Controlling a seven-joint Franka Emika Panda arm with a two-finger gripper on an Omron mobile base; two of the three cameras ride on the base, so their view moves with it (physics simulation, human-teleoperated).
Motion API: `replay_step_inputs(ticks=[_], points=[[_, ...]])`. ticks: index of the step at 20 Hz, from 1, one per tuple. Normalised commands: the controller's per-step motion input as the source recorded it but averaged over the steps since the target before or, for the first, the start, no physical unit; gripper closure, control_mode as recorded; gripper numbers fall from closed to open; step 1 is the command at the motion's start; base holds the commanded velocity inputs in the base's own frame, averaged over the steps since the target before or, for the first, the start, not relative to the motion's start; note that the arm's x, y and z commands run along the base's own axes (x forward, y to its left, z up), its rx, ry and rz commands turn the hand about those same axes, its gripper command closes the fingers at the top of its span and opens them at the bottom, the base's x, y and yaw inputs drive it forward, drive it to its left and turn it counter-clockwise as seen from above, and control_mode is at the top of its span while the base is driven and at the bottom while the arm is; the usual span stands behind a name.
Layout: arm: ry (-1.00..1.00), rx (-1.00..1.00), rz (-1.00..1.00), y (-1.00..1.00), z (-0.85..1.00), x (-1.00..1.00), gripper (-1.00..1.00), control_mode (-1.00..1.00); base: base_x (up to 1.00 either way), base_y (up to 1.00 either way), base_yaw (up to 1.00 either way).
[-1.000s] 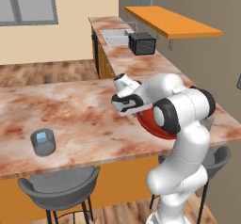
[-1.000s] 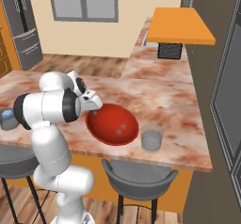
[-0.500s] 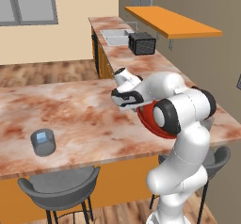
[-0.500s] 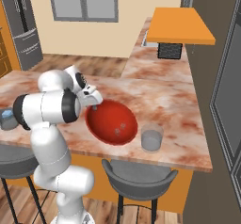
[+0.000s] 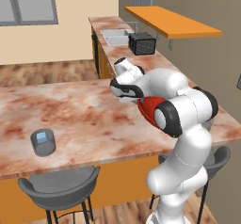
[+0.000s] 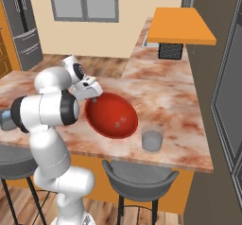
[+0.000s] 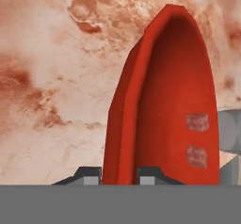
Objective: There are four ice cubes in the ice bowl. Place two ice cubes in each glass of water.
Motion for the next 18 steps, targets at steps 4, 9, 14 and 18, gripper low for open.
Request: replay_step_inputs(ticks=[4,9,14,18], points=[[0.00,0.00,0.04,-0.05,0.57,-0.06,1.00,-1.00,0.00,0.00,0.00],[0.00,0.00,0.05,-0.11,0.58,-0.09,1.00,-1.00,0.00,0.00,0.00],[0.00,0.00,0.03,-0.29,0.38,-0.24,1.00,-1.00,0.00,0.00,0.00],[0.00,0.00,0.00,-0.33,0.20,-0.20,1.00,-1.00,0.00,0.00,0.00]])
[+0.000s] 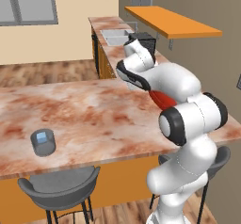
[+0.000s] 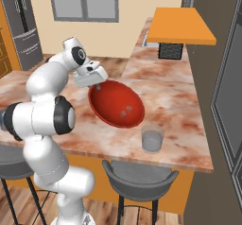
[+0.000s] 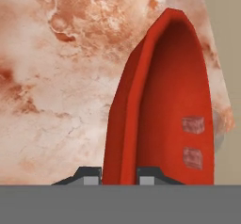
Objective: There are four ice cubes in the ice bowl. Place two ice cubes in each glass of water.
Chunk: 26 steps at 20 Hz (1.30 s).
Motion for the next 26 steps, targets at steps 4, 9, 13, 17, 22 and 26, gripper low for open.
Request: replay_step_inputs(ticks=[4,9,13,17,22,26], points=[[0.00,0.00,0.00,-0.08,0.02,-0.07,1.00,-1.00,0.00,0.00,0.00],[0.00,0.00,0.00,-0.03,0.01,0.00,1.00,-1.00,0.00,0.00,0.00],[0.00,0.00,0.00,-0.13,0.13,-0.05,1.00,-1.00,0.00,0.00,0.00],[0.00,0.03,0.00,-0.24,0.18,-0.11,1.00,-1.00,0.00,0.00,0.00],[0.00,0.07,0.00,-0.13,0.07,-0.06,1.00,-1.00,0.00,0.00,0.00],[0.00,0.07,0.00,-0.14,0.02,0.00,1.00,-1.00,0.00,0.00,0.00]])
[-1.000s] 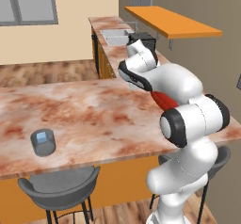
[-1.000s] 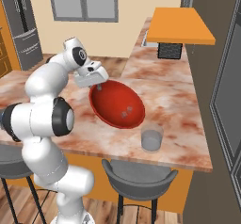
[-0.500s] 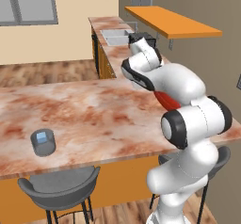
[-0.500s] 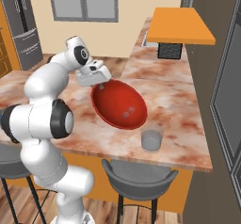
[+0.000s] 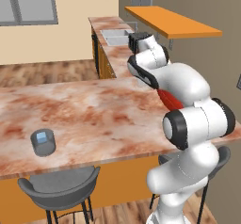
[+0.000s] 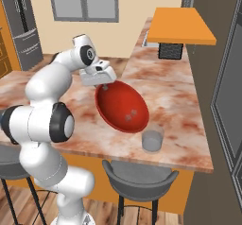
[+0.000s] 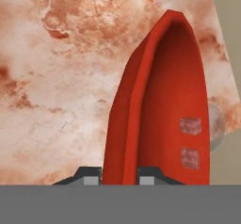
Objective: There are four ice cubes in the ice bowl. Place two ice cubes in each glass of water.
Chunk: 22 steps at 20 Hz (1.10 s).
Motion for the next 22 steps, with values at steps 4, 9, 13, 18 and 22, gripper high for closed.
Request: replay_step_inputs(ticks=[4,9,13,18,22], points=[[0.00,0.05,0.00,-0.17,0.12,0.00,1.00,-1.00,0.00,0.00,0.00],[0.00,0.04,0.00,-0.17,0.12,0.00,1.00,-1.00,0.00,0.00,0.00],[0.00,0.05,0.00,-0.10,0.08,0.00,1.00,-1.00,0.00,0.00,0.00],[0.00,0.05,0.00,-0.04,0.05,0.11,1.00,-1.00,0.00,0.00,0.00],[0.00,0.04,0.00,-0.03,0.08,0.22,1.00,-1.00,0.00,0.00,0.00]])
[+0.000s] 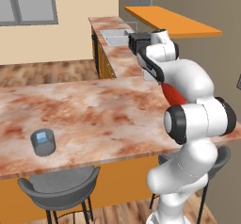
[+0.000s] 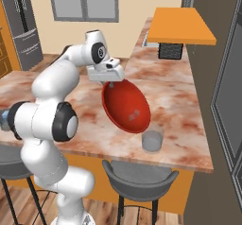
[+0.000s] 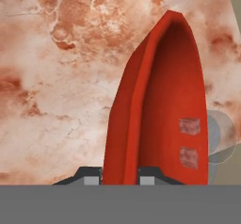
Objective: There are four ice cubes in the ice bowl. Place two ice cubes in each glass of water.
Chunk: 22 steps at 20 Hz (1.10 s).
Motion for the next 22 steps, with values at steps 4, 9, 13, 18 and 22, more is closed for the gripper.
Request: replay_step_inputs(ticks=[4,9,13,18,22], points=[[0.00,0.04,0.00,-0.04,0.04,0.21,1.00,-1.00,0.00,0.00,0.00],[0.00,0.03,0.00,-0.12,0.02,0.06,1.00,-1.00,0.00,0.00,0.00],[0.00,0.02,0.00,-0.16,0.02,0.00,1.00,-1.00,0.00,0.00,0.00],[0.00,0.02,0.00,-0.14,0.03,0.00,1.00,-1.00,0.00,0.00,0.00],[0.00,0.01,0.00,-0.15,0.08,-0.01,1.00,-1.00,0.00,0.00,0.00]])
